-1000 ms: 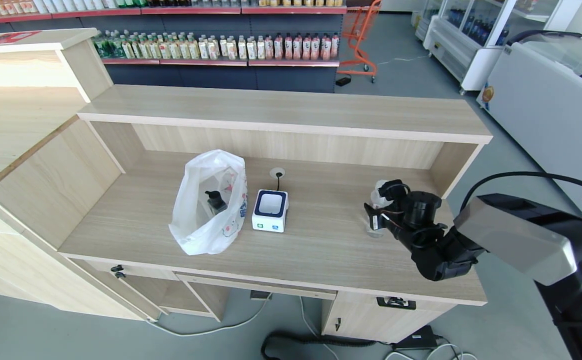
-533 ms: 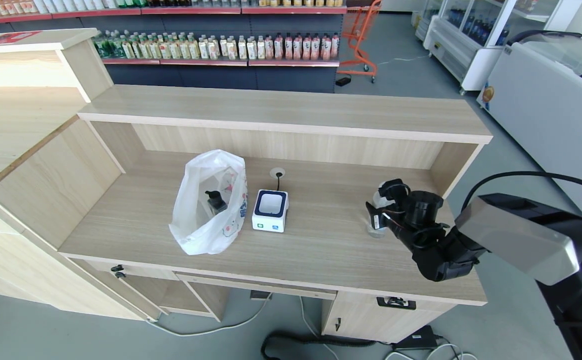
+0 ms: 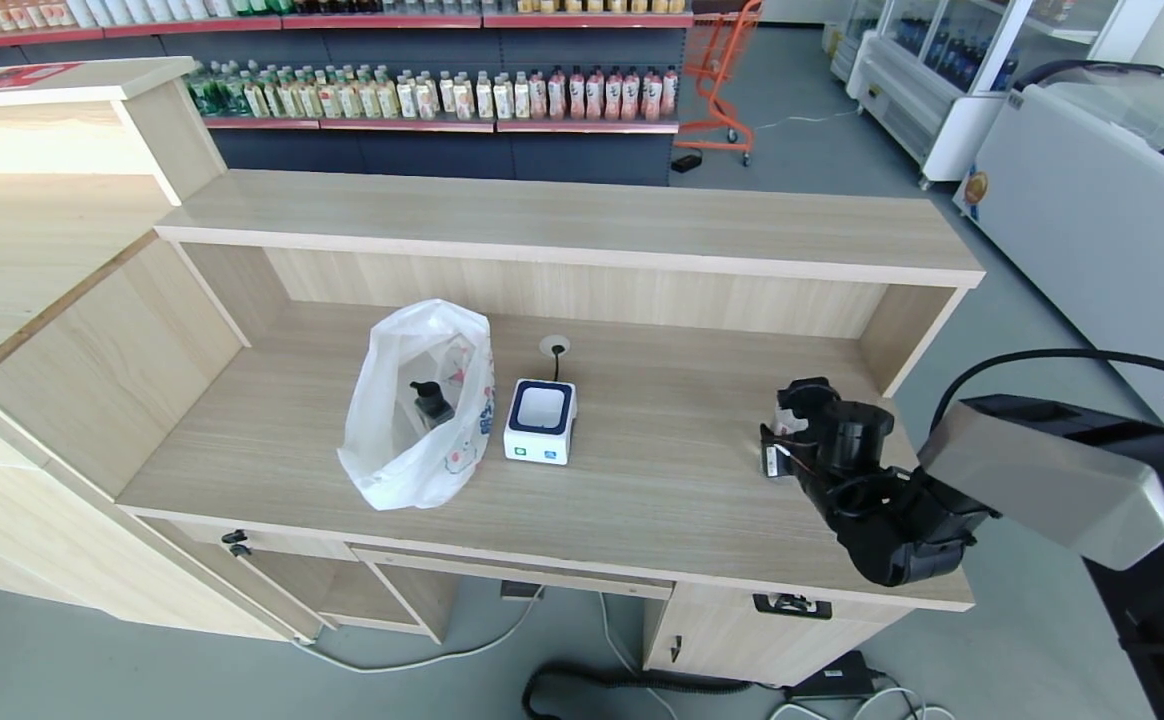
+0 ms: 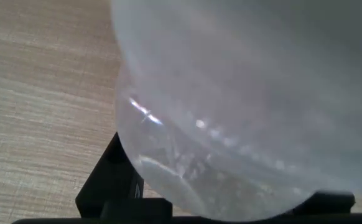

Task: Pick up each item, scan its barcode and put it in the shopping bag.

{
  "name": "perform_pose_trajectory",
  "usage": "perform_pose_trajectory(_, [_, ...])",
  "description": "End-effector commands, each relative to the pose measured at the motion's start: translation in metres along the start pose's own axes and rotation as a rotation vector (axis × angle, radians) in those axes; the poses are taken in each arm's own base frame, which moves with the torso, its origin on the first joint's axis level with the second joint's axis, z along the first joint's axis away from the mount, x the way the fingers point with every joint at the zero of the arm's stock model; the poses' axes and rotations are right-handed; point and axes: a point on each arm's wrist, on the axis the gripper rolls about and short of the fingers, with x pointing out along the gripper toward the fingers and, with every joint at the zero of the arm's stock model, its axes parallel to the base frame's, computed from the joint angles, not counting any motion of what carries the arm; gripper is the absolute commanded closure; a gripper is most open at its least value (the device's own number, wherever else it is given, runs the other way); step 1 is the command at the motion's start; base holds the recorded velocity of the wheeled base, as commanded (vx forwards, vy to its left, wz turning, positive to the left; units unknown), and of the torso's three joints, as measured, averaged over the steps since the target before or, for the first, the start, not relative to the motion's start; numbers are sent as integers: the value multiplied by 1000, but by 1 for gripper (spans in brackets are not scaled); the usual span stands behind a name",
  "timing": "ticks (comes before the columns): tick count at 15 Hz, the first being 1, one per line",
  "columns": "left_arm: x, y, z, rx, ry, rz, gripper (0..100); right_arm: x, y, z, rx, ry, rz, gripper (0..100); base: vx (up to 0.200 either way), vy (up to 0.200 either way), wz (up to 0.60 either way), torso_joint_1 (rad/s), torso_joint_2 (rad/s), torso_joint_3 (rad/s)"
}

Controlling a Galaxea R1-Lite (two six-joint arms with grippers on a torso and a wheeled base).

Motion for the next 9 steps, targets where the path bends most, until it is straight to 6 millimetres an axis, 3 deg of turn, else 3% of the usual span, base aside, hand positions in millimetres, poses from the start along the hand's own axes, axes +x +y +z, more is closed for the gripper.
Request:
perform_pose_trajectory(1, [0,0,0,0,0,0,0,-6,-5,24,55,-41,41,100,0,0,0,0,0,0])
perform_pose_trajectory(6, [0,0,0,0,0,0,0,-21,-38,92,104,-203,227,100,0,0,0,0,0,0])
perform_pose_trajectory(8, [0,0,0,0,1,0,0,-38,-41,122,182,-268,331,100,0,0,0,0,0,0])
perform_pose_trajectory(9, [0,0,0,0,0,0,0,-62,-36,144,273,-262,449,100,0,0,0,0,0,0])
